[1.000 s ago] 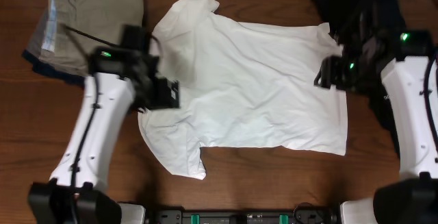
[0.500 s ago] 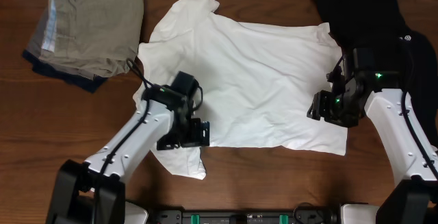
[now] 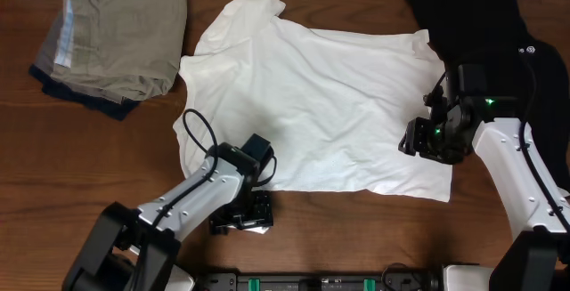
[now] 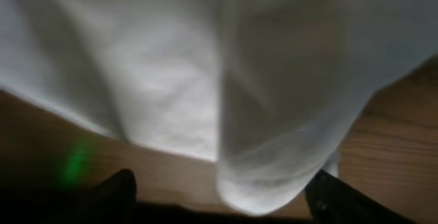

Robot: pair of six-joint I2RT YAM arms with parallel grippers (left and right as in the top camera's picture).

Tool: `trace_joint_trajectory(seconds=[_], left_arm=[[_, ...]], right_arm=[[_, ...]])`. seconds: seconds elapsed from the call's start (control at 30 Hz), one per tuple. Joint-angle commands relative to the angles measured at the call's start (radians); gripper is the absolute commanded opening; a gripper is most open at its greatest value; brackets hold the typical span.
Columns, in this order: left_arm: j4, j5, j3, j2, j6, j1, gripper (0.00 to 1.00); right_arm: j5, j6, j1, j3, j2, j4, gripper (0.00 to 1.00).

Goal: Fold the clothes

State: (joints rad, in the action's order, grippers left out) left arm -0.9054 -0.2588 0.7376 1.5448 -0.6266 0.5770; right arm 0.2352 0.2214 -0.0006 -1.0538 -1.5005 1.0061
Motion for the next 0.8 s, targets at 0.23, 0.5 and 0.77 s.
trace_joint_trajectory(seconds=[0.23, 0.5, 0.77], left_arm=[[0.187, 0.051, -0.080, -0.003, -0.059, 0.062, 0.55], [0.199, 0.061, -0.116, -0.006, -0.101, 0.051, 0.06], [0.148, 0.069, -0.048, -0.051, -0.055, -0.040, 0.06]], right_arm=[[0.009, 0.010, 0.009, 0.009, 0.015, -0.023, 0.51], [0.008, 0.011, 0.031, 0.009, 0.015, -0.014, 0.45], [-0.141, 0.145, 0.047, 0.042, 0.015, 0.089, 0.42]])
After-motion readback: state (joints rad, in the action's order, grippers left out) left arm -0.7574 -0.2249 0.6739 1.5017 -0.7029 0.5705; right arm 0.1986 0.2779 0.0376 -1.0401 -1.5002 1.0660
